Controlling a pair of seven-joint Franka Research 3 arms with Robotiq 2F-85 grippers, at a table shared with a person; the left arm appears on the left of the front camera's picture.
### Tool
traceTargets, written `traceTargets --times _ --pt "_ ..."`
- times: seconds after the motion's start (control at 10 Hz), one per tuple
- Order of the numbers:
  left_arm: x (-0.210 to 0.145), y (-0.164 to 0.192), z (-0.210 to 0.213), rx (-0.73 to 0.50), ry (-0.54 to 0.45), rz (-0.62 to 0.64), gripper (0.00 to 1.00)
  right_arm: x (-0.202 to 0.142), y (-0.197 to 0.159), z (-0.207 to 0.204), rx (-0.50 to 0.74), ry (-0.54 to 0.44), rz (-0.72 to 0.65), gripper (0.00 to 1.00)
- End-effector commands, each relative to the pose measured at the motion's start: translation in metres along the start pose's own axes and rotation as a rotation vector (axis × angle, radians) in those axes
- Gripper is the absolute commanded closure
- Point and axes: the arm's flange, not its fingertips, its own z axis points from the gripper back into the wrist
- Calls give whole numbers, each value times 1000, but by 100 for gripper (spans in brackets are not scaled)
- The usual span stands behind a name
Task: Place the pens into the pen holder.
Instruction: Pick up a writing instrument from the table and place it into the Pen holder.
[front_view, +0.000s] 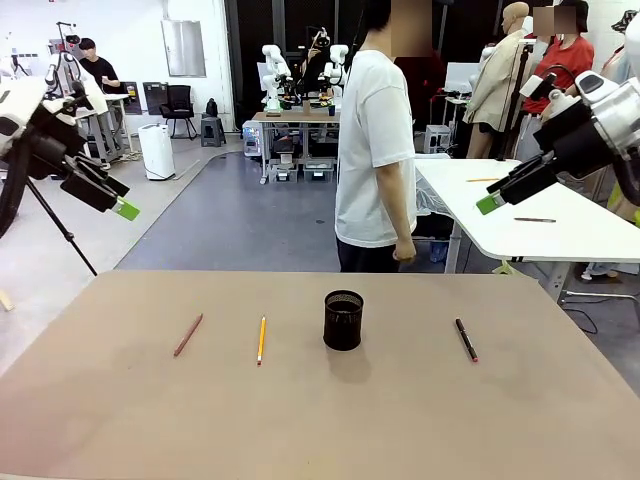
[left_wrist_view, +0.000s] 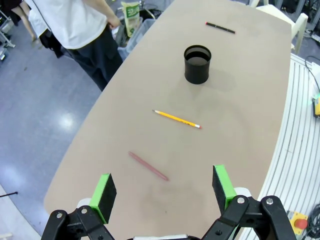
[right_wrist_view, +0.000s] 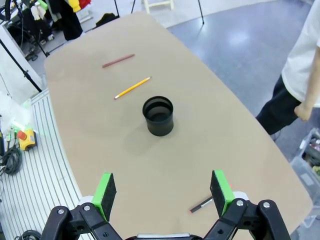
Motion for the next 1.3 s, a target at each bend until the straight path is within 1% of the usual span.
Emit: traceTargets --times 0.0,1.2 --pt "-2 0 1 -4 -2 -6 0 0 -1 0 7 -7 2 0" --pt "-2 0 1 -4 -2 -6 0 -1 0 0 2 1 -2 0"
